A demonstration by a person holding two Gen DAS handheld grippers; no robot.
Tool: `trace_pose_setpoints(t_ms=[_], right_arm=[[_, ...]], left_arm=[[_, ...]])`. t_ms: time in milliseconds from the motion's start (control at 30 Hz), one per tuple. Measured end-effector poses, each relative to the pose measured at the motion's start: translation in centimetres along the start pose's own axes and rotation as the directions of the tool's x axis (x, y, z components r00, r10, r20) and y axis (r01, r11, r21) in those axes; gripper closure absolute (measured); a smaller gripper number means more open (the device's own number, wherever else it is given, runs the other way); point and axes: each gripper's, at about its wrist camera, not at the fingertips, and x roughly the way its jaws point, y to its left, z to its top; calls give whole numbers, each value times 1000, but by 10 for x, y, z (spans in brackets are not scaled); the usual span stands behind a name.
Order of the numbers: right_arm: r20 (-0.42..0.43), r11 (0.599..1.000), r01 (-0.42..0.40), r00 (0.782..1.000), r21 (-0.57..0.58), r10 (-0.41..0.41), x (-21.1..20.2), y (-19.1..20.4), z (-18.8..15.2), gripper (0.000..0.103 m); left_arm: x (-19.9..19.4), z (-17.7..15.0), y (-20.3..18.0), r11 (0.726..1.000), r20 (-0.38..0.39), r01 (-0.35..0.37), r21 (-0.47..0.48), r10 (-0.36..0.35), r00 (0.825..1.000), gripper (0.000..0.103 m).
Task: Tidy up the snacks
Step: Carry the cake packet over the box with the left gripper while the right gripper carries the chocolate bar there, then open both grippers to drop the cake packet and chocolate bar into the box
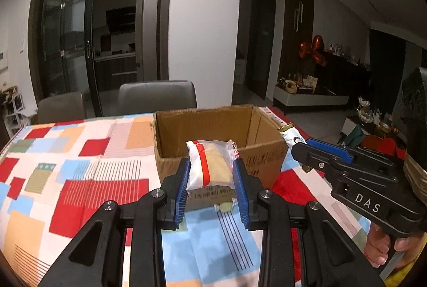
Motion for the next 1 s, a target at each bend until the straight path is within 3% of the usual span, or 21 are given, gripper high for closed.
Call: trace_pose_setpoints(t_ms=[500, 867, 967, 1000], right_arm=[[44, 1000, 19, 999, -21, -19, 15, -13, 38, 82], [11, 998, 35, 999, -45, -35, 52, -21, 56, 81], [-5, 998, 42, 999, -46, -43, 62, -22, 58, 81], [-8, 998, 45, 999, -46, -46, 64, -24, 58, 81]], left_arm=[[29, 38, -1, 999, 25, -12, 40, 11, 1000, 71], [71, 50, 11, 1000, -26, -8, 26, 9, 1000, 71], [83, 53, 11, 999, -48, -6, 42, 8, 999, 67], [86, 54, 11, 999, -52, -20, 50, 23, 998, 61]])
